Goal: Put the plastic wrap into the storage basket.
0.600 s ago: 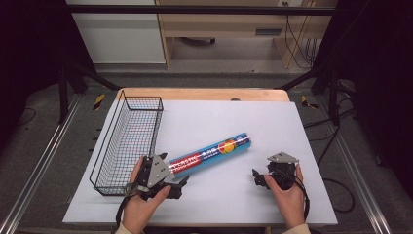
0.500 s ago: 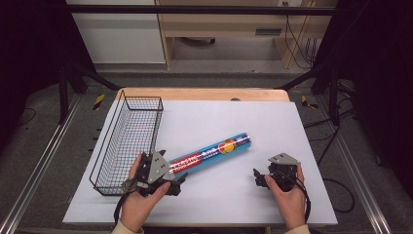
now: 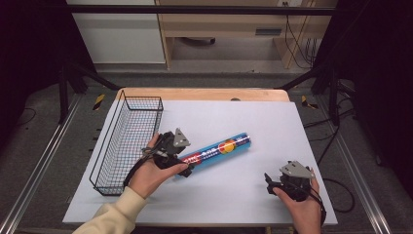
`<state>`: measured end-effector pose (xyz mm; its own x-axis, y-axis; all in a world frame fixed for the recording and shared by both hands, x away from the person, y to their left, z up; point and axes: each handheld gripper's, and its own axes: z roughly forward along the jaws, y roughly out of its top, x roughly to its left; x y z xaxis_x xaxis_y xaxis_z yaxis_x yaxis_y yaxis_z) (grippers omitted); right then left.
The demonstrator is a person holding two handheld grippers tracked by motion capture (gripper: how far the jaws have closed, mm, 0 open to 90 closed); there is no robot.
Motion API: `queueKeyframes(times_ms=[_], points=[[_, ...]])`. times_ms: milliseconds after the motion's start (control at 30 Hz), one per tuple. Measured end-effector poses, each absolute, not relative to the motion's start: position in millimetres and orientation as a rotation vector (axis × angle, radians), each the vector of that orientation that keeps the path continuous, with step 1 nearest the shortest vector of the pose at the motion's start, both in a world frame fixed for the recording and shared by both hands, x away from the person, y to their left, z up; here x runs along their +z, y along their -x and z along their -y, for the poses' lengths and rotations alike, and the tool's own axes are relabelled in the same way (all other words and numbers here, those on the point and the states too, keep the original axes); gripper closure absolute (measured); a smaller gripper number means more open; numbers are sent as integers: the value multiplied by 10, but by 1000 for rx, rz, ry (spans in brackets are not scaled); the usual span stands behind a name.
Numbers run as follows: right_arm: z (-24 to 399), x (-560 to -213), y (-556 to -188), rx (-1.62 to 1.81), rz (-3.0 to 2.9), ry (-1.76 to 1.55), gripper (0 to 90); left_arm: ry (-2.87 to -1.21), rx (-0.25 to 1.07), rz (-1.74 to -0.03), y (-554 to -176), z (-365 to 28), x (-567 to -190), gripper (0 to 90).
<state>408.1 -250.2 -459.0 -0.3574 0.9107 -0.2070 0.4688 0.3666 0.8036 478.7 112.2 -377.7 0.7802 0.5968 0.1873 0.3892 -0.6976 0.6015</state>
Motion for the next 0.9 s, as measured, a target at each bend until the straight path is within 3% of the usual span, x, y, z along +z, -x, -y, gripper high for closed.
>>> queueKeyframes(times_ms=[133, 333, 567, 700, 867, 900], points=[[2561, -4527, -4039, 954, -1891, -1210, 178, -2527, 493, -715, -4910, -960, -3825, 51], [2565, -4545, -4061, 974, -1892, -1237, 172, -2796, 376, -613, -5089, -627, -3963, 69], [2535, -4547, -4062, 969, -1906, -1225, 168, -2937, 387, -556, -5183, -407, -3991, 95], [2534, -4552, -4064, 971, -1912, -1219, 167, -2919, 392, -549, -5218, -391, -4004, 94], [2526, -4551, -4070, 972, -1912, -1220, 167, -2603, 409, -578, -5215, -545, -4070, 108], [2526, -4551, -4070, 972, -1912, -1220, 167, -2603, 409, -578, -5215, -545, -4070, 101]])
